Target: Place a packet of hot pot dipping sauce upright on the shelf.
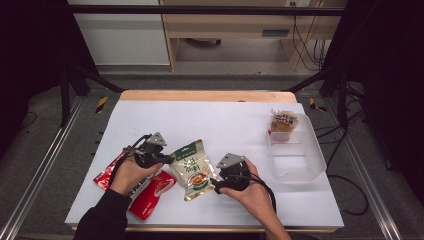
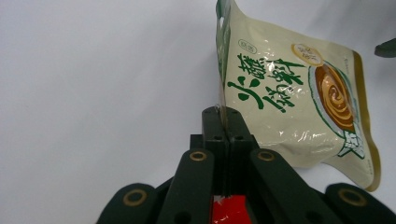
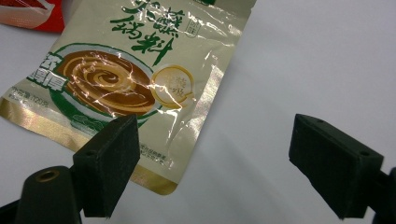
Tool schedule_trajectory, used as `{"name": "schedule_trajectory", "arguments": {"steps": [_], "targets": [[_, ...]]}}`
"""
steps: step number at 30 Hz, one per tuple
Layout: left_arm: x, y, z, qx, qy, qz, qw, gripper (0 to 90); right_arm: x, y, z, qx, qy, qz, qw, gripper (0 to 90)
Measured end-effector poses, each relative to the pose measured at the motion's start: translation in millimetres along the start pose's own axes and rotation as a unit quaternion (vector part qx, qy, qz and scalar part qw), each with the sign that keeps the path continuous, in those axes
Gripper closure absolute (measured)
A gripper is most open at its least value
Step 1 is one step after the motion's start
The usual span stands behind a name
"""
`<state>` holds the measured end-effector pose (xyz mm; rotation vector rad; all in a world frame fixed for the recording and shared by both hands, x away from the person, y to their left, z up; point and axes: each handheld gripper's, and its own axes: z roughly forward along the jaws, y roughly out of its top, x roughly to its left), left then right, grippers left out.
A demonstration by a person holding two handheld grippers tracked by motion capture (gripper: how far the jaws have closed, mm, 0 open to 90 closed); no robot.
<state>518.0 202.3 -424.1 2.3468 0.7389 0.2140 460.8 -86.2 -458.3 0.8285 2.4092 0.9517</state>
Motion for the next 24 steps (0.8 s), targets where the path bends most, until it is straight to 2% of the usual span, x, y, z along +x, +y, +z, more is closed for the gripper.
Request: {"name": "schedule_trajectory", "arguments": {"steps": [11,17,21,24], "targets": [[-6.9,11.8,-26.1,-0.031,0.004,0.021,0.9993,90.0,0.5,0.8,-1.4,-0.004,0.002,-0.001,1.0,16.0],[-13.4,20.7,-38.6,-0.032,0.0,0.04,0.9987,90.0,0.6,7.8,-6.7,-0.015,0.012,0.0,0.9998,14.9],[-17.6,29.5,-51.1,-0.043,-0.006,0.056,0.9975,90.0,-0.8,20.0,-17.3,-0.017,0.026,-0.022,0.9993,14.5],[-18.3,37.0,-57.6,-0.042,-0.008,0.066,0.9969,90.0,-4.9,29.2,-26.4,-0.01,0.026,-0.038,0.9989,18.8]]}}
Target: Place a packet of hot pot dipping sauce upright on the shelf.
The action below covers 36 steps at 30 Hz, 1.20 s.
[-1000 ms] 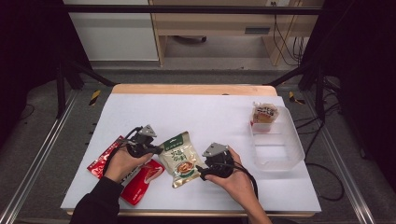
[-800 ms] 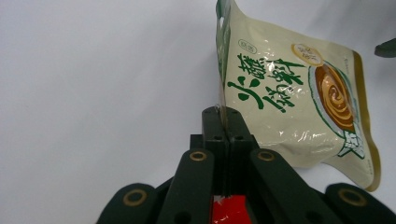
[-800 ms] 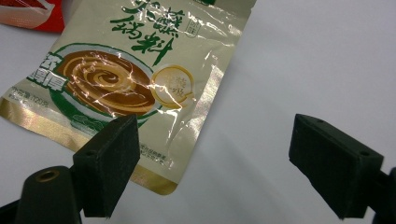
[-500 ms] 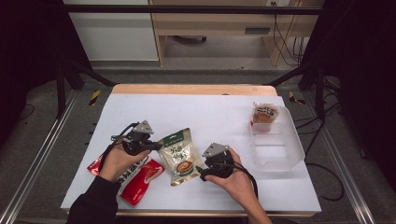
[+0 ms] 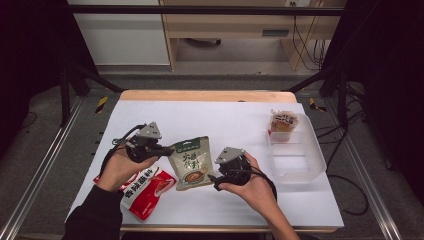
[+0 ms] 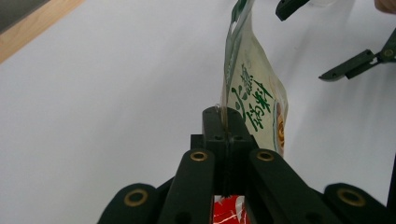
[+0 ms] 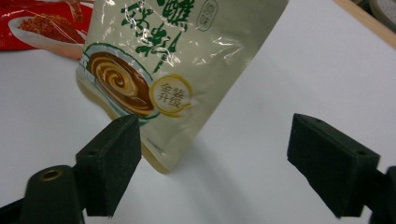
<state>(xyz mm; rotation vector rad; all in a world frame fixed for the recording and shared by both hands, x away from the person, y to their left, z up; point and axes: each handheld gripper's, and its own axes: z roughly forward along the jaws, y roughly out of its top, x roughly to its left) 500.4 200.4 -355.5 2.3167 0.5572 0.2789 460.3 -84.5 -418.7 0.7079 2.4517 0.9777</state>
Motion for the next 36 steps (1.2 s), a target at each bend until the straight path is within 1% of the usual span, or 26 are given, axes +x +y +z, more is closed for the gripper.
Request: {"name": "schedule_trajectory", "arguments": {"steps": [2,5,7,9,10,13,15,17,20,22,24,26,27,29,30,33,35,36], "targets": [[-1.1,5.5,-2.8,0.001,0.001,0.007,1.0,90.0,-5.9,7.3,-6.7,0.002,-0.004,-0.013,0.9999,21.4],[-0.9,12.3,-4.5,0.006,-0.002,0.013,0.9999,90.0,-13.7,16.5,-13.7,0.005,0.002,-0.02,0.9998,24.6],[-1.3,16.0,-4.5,0.008,-0.003,0.019,0.9998,90.0,-19.2,24.2,-18.3,0.014,0.002,-0.031,0.9994,24.8],[-2.5,19.2,-4.1,0.008,-0.004,0.023,0.9997,90.0,-22.7,29.9,-20.9,0.019,0.006,-0.036,0.9992,24.9],[-2.7,20.1,-3.9,0.008,-0.007,0.024,0.9997,90.0,-25.4,33.5,-22.1,0.025,0.011,-0.043,0.9987,24.8],[-4.8,23.6,-2.7,0.011,-0.012,0.032,0.9993,90.0,-29.3,40.0,-22.6,0.04,0.014,-0.054,0.9976,24.4],[-6.1,25.8,-2.3,0.013,-0.013,0.036,0.9992,90.0,-31.0,44.4,-22.7,0.045,0.014,-0.063,0.9969,28.1],[-7.5,27.8,-2.5,0.014,-0.015,0.041,0.999,90.0,-31.6,48.7,-22.5,0.044,0.031,-0.067,0.9963,30.3],[-9.4,30.4,-3.2,0.019,-0.018,0.047,0.9985,90.0,-30.9,56.9,-22.8,0.043,0.048,-0.079,0.9948,36.6],[-10.8,31.4,-3.1,0.019,-0.018,0.05,0.9984,90.0,-30.0,63.3,-23.0,0.043,0.059,-0.083,0.9939,41.9],[-11.6,32.2,-2.7,0.018,-0.02,0.053,0.9982,90.0,-30.3,69.4,-22.8,0.046,0.068,-0.095,0.9921,46.9],[-12.3,32.8,-2.3,0.018,-0.021,0.054,0.9981,90.0,-30.8,75.0,-21.4,0.055,0.081,-0.099,0.9903,53.5],[-12.4,33.1,-1.9,0.019,-0.024,0.056,0.998,90.0,-30.6,76.4,-20.1,0.056,0.084,-0.099,0.9899,55.3],[-12.9,33.5,-1.3,0.016,-0.024,0.056,0.998,90.0,-30.4,80.0,-18.1,0.064,0.093,-0.109,0.9876,62.9],[-12.9,33.8,-1.2,0.015,-0.024,0.055,0.9981,90.0,-29.3,81.4,-17.0,0.071,0.1,-0.109,0.9864,66.0],[-13.8,34.2,-1.3,0.015,-0.025,0.055,0.998,90.0,-26.8,85.4,-14.4,0.089,0.106,-0.123,0.9827,78.9],[-14.2,33.5,-1.1,0.013,-0.024,0.055,0.9981,90.0,-26.4,87.2,-12.8,0.092,0.107,-0.125,0.9821,87.1],[-14.0,32.5,-1.3,0.008,-0.024,0.053,0.9983,89.0,-26.8,88.2,-12.6,0.096,0.108,-0.125,0.9816,89.0]]}}
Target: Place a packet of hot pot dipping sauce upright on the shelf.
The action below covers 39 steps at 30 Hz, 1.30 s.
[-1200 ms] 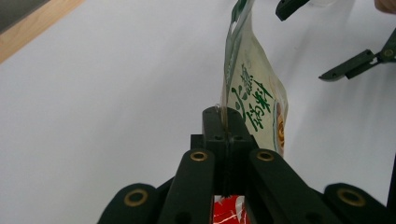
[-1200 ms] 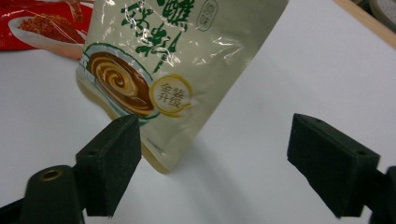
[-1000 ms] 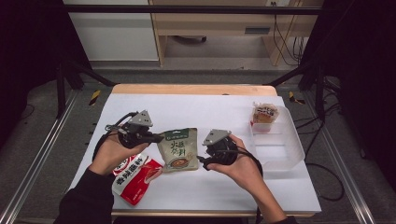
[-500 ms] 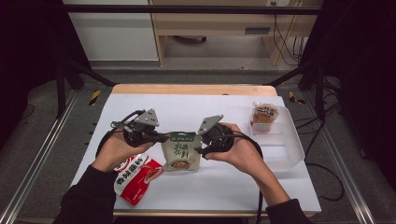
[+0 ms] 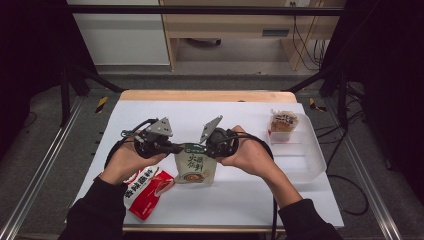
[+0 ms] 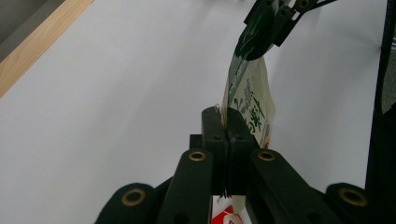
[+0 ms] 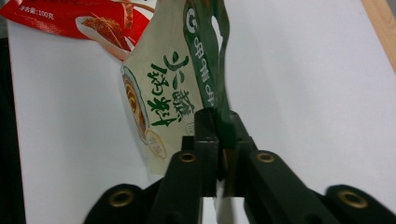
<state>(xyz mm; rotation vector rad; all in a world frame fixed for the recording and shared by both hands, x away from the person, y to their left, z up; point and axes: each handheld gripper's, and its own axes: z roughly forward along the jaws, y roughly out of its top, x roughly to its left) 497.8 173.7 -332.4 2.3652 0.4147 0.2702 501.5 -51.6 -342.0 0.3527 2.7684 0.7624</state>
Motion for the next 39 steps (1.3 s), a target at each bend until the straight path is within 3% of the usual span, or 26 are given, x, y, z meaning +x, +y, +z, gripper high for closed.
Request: {"name": "schedule_trajectory", "arguments": {"steps": [2,5,8,14,17,23,27,39], "targets": [[1.1,-2.2,-0.9,-0.008,0.002,-0.003,1.0,83.5,-0.9,1.0,0.2,0.005,0.002,-0.007,1.0,89.7],[4.1,-8.3,-4.2,-0.02,0.019,-0.022,0.9994,62.2,-1.1,2.3,2.1,0.015,0.003,-0.015,0.9998,90.0],[5.1,-19.4,-7.8,-0.023,0.022,-0.037,0.9988,50.5,-2.6,3.0,4.7,0.017,0.001,-0.019,0.9997,90.0],[6.0,-50.8,-8.5,-0.013,0.04,-0.068,0.9968,32.4,-6.6,4.3,4.4,0.017,0.003,-0.018,0.9997,90.0],[9.0,-62.1,-5.4,0.014,0.044,-0.071,0.9964,26.1,-6.6,6.6,-0.1,0.017,0.002,-0.018,0.9997,90.0],[13.2,-73.3,-5.6,0.026,0.062,-0.086,0.994,19.6,-6.1,7.6,-9.7,0.018,0.0,-0.034,0.9993,90.0],[15.7,-78.5,-8.8,0.02,0.068,-0.097,0.9928,18.5,-12.0,2.0,-16.4,0.016,0.003,-0.025,0.9995,90.0],[20.6,-97.7,-3.2,0.036,0.073,-0.118,0.9897,14.6,-35.4,-16.2,-31.9,0.003,0.007,-0.001,1.0,90.0]]}}
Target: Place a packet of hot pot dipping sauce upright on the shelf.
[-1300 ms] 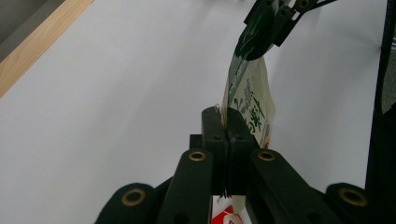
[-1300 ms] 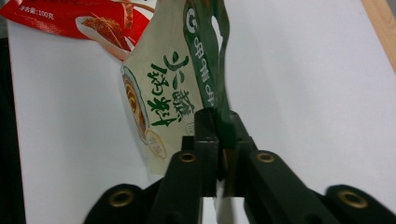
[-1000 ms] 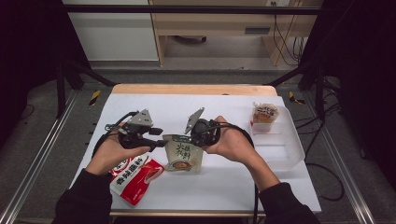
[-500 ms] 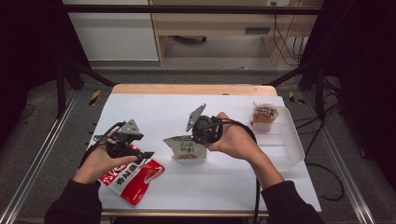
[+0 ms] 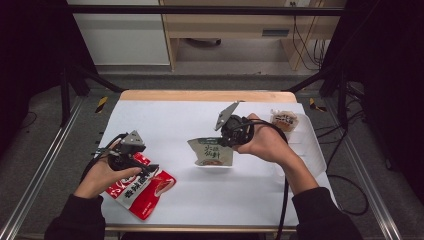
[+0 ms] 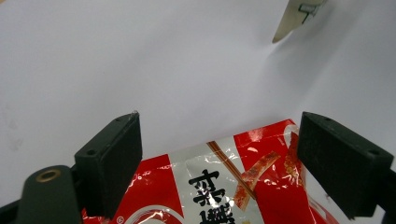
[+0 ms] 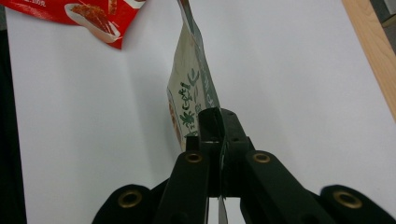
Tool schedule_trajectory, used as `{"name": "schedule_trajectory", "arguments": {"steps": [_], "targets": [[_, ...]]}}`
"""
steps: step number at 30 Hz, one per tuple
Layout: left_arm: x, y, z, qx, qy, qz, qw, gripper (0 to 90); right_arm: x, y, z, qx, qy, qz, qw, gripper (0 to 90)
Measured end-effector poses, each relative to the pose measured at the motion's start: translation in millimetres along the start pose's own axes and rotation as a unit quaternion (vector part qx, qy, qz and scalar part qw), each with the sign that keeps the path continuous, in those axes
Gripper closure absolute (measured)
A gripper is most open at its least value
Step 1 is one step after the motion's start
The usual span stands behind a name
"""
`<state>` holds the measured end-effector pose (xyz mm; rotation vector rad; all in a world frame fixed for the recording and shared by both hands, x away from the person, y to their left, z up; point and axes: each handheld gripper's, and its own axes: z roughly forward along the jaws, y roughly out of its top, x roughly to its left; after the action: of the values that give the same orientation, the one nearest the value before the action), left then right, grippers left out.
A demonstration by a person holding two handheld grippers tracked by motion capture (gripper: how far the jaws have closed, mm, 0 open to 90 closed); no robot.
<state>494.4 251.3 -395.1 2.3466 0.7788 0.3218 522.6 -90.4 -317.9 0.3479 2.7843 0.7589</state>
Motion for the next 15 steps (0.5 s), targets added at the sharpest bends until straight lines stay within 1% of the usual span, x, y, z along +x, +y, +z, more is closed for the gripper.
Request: {"name": "schedule_trajectory", "arguments": {"steps": [1,6,15], "targets": [[0.2,-0.4,0.0,0.004,0.0,0.003,1.0,14.4,-1.8,-1.1,-1.9,0.0,-0.001,0.002,1.0,90.0],[-0.7,-1.0,1.2,0.008,-0.002,0.004,1.0,13.1,-10.9,-9.5,-12.4,-0.006,-0.005,0.014,0.9999,90.0],[-1.4,-1.2,2.6,0.006,-0.002,0.006,1.0,12.5,-15.9,-19.6,-19.5,-0.006,-0.009,0.019,0.9998,90.0]]}}
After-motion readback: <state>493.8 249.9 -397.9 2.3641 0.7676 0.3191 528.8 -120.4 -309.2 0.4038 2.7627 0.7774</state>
